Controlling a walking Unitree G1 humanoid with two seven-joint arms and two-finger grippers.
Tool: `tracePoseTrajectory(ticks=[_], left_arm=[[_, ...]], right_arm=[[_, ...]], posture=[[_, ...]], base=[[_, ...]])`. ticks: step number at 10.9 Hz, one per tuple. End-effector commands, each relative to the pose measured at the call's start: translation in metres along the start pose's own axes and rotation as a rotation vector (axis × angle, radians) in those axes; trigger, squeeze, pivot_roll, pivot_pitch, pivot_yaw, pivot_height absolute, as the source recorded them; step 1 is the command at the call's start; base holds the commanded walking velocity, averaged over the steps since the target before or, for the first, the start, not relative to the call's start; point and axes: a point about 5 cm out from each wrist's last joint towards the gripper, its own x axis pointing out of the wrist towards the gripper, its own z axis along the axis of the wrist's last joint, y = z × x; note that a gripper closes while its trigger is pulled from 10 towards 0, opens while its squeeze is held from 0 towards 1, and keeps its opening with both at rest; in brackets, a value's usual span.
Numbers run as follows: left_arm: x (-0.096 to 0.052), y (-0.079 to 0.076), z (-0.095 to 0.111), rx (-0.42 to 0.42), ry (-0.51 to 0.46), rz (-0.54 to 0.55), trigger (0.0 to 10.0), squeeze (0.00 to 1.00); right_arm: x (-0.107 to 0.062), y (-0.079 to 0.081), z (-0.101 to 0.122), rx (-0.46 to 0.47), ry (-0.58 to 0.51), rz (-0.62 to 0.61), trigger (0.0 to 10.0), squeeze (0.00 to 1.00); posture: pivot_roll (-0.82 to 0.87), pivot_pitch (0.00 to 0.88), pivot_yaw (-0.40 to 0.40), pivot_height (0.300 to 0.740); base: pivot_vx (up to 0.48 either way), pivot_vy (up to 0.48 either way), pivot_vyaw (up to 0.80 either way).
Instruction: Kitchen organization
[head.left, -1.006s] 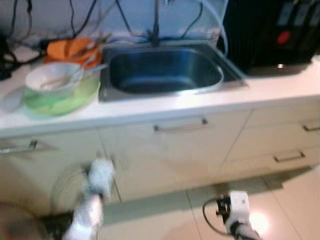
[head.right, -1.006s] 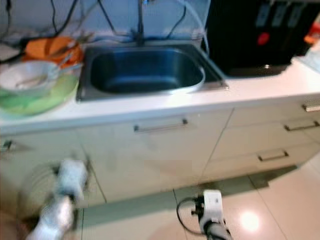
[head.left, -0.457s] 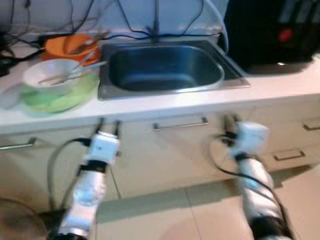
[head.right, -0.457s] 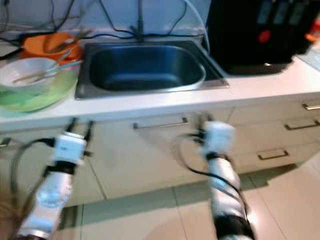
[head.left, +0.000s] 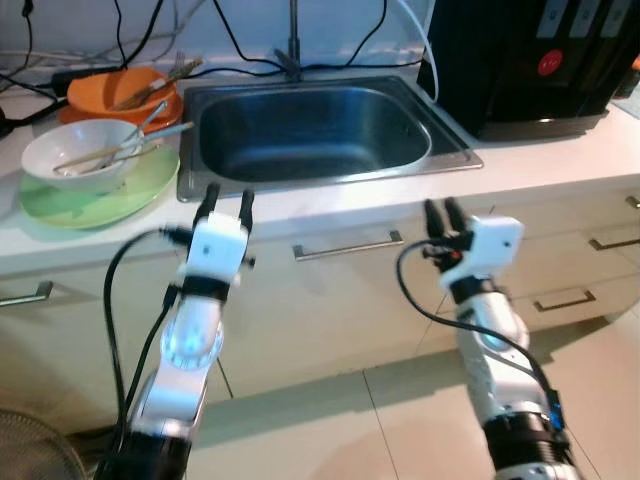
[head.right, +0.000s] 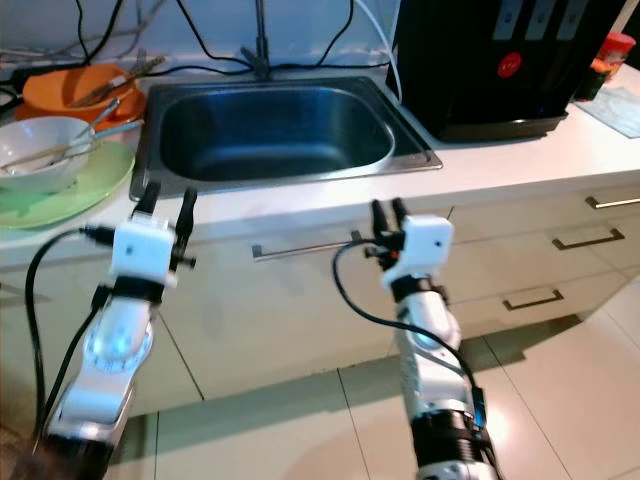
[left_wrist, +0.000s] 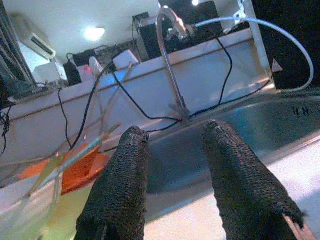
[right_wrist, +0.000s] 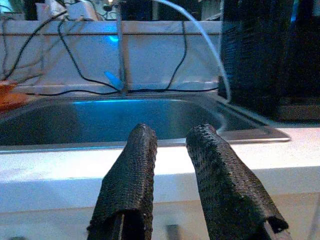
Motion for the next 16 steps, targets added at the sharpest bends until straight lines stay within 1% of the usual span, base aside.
tracePoseTrajectory(ticks=[1, 2, 3, 4, 5, 6, 8, 9, 12, 13, 15, 16], left_arm=[[0.010, -0.005, 0.000, 0.003, 0.011, -0.018, 10.0, 0.00], [0.020, -0.011, 0.002, -0.003, 0.015, -0.041, 10.0, 0.00], [0.028, -0.022, 0.001, -0.045, 0.040, -0.056, 10.0, 0.00], [0.030, -0.030, 0.002, -0.078, 0.043, -0.073, 10.0, 0.00], [0.029, -0.040, 0.005, -0.092, 0.035, -0.104, 10.0, 0.00], [0.028, -0.048, 0.004, -0.077, 0.045, -0.131, 10.0, 0.00], [0.028, -0.042, -0.001, -0.074, 0.070, -0.110, 10.0, 0.00], [0.027, -0.042, -0.002, -0.075, 0.074, -0.111, 10.0, 0.00], [0.027, -0.040, -0.003, -0.077, 0.079, -0.103, 10.0, 0.00], [0.026, -0.037, -0.003, -0.078, 0.080, -0.088, 10.0, 0.00], [0.019, -0.017, -0.009, -0.086, 0.102, -0.021, 10.0, 0.00], [0.015, -0.010, -0.012, -0.078, 0.113, -0.012, 10.0, 0.00]], right_arm=[[0.010, 0.006, 0.005, 0.030, -0.007, 0.021, 10.0, 0.00], [0.018, 0.011, 0.007, 0.049, 0.010, 0.029, 10.0, 0.00], [0.028, 0.015, 0.008, 0.062, 0.025, 0.018, 10.0, 0.00], [0.033, 0.016, 0.008, 0.051, 0.034, 0.001, 10.0, 0.00], [0.038, 0.019, 0.010, 0.061, 0.028, -0.003, 10.0, 0.00], [0.041, 0.021, 0.010, 0.075, 0.039, 0.007, 10.0, 0.00], [0.041, 0.013, 0.008, 0.081, 0.060, -0.030, 10.0, 0.00], [0.040, 0.013, 0.007, 0.071, 0.063, -0.026, 10.0, 0.00], [0.038, 0.004, 0.006, 0.072, 0.065, -0.059, 10.0, 0.00], [0.037, -0.003, 0.005, 0.080, 0.065, -0.089, 10.0, 0.00], [0.028, -0.032, 0.005, 0.027, 0.072, -0.163, 10.0, 0.00], [0.025, -0.042, 0.005, 0.009, 0.074, -0.188, 10.0, 0.00]], posture=[[0.12, 0.024, -0.013, 0.740], [0.12, 0.022, -0.013, 0.740], [0.12, 0.020, -0.014, 0.740], [0.12, 0.020, -0.014, 0.740], [0.12, 0.020, -0.014, 0.740], [0.12, 0.025, -0.015, 0.740], [0.12, 0.023, -0.011, 0.740], [0.12, 0.021, -0.010, 0.740], [0.12, 0.016, -0.006, 0.740], [0.13, 0.013, -0.005, 0.740], [0.13, 0.008, -0.004, 0.740], [0.13, 0.008, -0.004, 0.740]], base=[[0.000, 0.000, 0.00], [0.000, 0.000, 0.00], [0.000, 0.000, 0.00], [0.000, 0.000, 0.49], [0.000, 0.000, 0.63], [0.000, 0.000, 0.00], [0.000, 0.000, 0.00], [0.000, 0.000, 0.00], [0.000, 0.000, 0.00], [0.000, 0.000, 0.00], [0.000, 0.000, 0.00], [0.000, 0.000, 0.00]])
